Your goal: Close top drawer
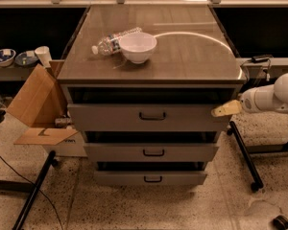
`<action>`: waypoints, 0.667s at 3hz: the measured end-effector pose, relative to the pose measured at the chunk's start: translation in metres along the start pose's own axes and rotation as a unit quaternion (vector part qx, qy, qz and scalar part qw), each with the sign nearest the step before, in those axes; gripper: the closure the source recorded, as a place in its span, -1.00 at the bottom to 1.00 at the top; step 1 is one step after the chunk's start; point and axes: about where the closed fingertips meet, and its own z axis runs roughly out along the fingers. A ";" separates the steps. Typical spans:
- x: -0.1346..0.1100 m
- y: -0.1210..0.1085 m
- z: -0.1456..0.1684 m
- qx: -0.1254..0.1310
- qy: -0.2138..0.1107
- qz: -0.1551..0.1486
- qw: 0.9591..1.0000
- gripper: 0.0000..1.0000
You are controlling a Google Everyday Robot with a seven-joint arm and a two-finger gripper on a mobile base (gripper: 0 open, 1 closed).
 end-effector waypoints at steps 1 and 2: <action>-0.003 -0.003 -0.008 0.002 -0.009 0.011 1.000 -1.00; -0.004 -0.003 -0.009 -0.001 -0.012 0.010 1.000 -1.00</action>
Offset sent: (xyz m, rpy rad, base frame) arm -0.0036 -0.0100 0.0180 0.0304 -0.0282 -0.0265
